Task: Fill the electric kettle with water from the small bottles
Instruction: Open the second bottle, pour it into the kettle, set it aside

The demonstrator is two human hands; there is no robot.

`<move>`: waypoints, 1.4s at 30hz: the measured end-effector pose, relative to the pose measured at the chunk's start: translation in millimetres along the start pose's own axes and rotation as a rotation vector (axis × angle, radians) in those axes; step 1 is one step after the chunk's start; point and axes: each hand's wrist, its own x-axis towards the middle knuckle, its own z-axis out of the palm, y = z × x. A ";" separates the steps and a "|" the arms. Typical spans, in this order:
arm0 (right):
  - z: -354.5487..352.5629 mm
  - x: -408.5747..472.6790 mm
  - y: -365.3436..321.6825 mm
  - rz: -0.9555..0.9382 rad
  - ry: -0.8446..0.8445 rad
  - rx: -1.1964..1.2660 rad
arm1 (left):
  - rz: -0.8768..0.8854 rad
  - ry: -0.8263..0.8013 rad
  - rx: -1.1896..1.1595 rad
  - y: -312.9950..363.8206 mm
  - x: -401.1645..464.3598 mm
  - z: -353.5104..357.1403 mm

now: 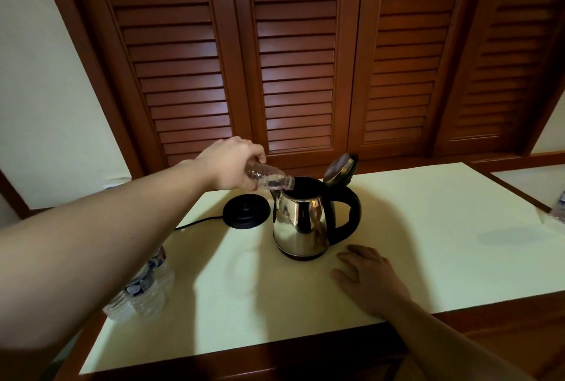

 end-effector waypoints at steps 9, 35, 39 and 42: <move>-0.5 -0.7 -0.6 -0.007 0.012 0.001 | 0.065 0.030 0.048 -2.7 1.1 -5.3; -8.7 -5.8 -5.7 0.057 0.002 0.100 | -0.258 0.074 -0.339 -0.2 -27.7 60.7; -9.9 -6.6 -9.9 0.034 0.020 -0.009 | -0.334 0.212 -0.470 13.1 -55.9 88.8; -11.9 -8.9 -14.3 0.035 0.018 -0.029 | -0.351 0.286 -0.507 24.3 -74.6 103.1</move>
